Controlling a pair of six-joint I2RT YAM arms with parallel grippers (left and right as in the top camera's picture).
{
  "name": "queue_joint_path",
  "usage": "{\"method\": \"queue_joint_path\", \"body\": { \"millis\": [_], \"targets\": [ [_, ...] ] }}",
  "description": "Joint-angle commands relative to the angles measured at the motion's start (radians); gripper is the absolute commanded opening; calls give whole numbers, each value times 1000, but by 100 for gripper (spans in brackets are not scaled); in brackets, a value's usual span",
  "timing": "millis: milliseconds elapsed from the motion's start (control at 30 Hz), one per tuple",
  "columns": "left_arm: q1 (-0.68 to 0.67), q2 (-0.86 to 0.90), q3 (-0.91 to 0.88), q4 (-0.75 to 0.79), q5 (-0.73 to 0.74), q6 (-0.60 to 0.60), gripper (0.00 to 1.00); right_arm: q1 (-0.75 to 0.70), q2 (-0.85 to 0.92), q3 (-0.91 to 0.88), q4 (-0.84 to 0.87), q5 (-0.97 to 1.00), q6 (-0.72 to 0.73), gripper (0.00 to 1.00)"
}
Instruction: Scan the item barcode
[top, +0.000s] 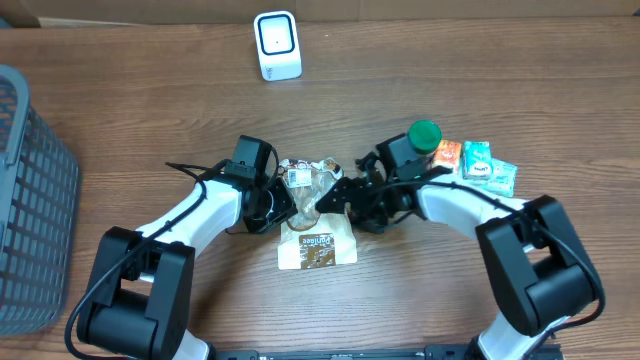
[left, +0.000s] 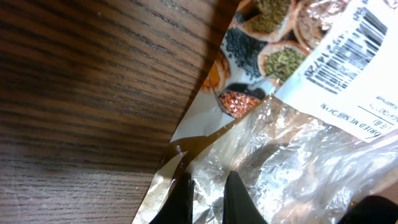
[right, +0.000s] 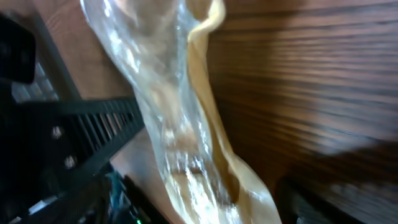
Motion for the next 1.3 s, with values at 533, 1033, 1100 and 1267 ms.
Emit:
{"method": "queue_joint_path", "body": {
  "millis": [533, 1033, 1100, 1267],
  "targets": [
    [5, 16, -8, 0, 11, -2, 4, 89, 17, -5, 196, 159, 114, 56],
    [5, 16, -8, 0, 11, -2, 4, 133, 89, -5, 264, 121, 169, 39],
    [5, 16, -8, 0, 11, -2, 4, 131, 89, -5, 263, 119, 170, 26],
    [5, 16, -8, -1, 11, 6, 4, 126, 89, -5, 261, 97, 172, 7]
  ]
}}
